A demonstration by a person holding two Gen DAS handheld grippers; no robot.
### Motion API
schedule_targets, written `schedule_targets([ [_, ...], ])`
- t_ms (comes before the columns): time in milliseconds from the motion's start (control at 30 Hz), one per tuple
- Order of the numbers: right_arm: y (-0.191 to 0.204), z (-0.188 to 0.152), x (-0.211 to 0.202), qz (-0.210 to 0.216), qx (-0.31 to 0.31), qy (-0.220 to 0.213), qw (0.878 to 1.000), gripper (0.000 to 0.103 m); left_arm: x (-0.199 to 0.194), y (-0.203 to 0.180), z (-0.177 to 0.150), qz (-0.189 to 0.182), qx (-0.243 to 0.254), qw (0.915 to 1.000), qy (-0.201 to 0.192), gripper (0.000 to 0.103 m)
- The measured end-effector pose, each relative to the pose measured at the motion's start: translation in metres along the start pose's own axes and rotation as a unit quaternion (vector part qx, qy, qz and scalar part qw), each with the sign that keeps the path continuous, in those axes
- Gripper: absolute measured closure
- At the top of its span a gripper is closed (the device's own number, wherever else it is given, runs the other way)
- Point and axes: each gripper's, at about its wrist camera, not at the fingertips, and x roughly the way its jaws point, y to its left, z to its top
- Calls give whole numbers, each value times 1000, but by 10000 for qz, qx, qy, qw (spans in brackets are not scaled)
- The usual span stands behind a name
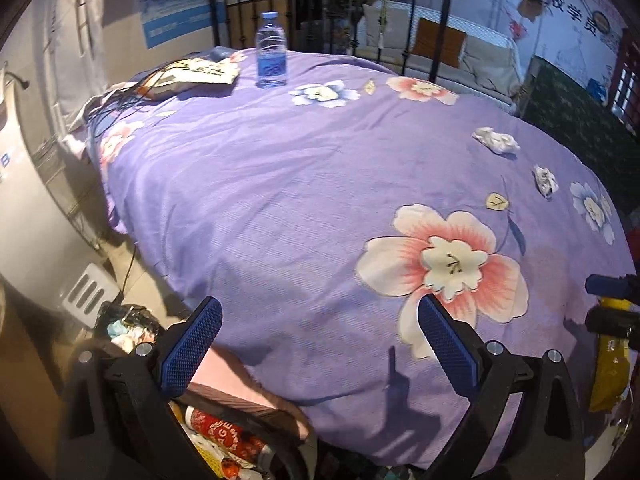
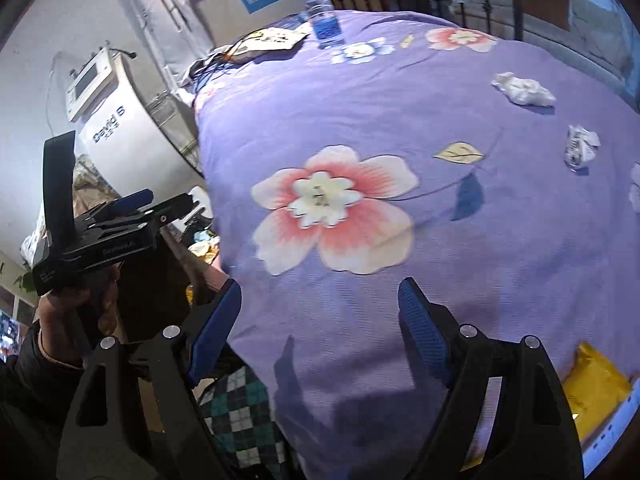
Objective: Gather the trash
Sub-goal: 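Grasp the beige paper wrapper on the bedspread with the right gripper, then grasp the white crumpled tissue on the bedspread with the left gripper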
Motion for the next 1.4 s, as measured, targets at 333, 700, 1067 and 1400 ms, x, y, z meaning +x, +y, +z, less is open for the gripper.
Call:
schedule_targets([
  [333,-124,50,-41,-917,812,-238,9922,23,35,-88,35,-701,981,9925,220,6],
  [700,-201,113,14,-1429,907,-34,9856,36,58,-134,52,-842,1735,9804,391,6],
  [1067,-236,125,41,-1712,1129,-54,9787,73,88,-151,80,-859,1911,9773,299,6],
  [1400,-226,109,-9,-1548,978,-537,9816,73,133,-222,130,-996,2486,9635,5,16],
])
